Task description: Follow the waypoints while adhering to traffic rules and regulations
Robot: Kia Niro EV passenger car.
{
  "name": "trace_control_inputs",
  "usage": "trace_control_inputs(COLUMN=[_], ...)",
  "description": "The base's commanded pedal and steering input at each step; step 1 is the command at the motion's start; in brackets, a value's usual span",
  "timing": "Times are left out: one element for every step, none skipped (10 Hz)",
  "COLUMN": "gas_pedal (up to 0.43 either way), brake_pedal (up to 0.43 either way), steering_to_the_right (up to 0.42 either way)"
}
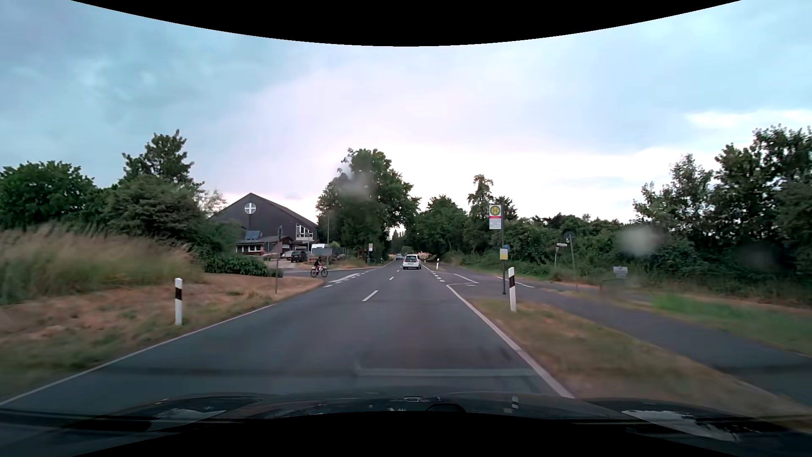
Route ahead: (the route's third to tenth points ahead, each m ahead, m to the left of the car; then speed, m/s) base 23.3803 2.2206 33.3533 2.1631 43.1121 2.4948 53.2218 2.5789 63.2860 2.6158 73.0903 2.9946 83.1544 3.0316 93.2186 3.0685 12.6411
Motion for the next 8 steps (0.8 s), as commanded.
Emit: trace_control_inputs(gas_pedal=[0.000, 0.000, 0.000, 0.000, 0.000, 0.000, 0.000, 0.000], brake_pedal=[0.000, 0.000, 0.000, 0.000, 0.000, 0.000, 0.000, 0.000], steering_to_the_right=[0.000, 0.000, 0.000, 0.000, 0.000, -0.001, -0.001, -0.003])
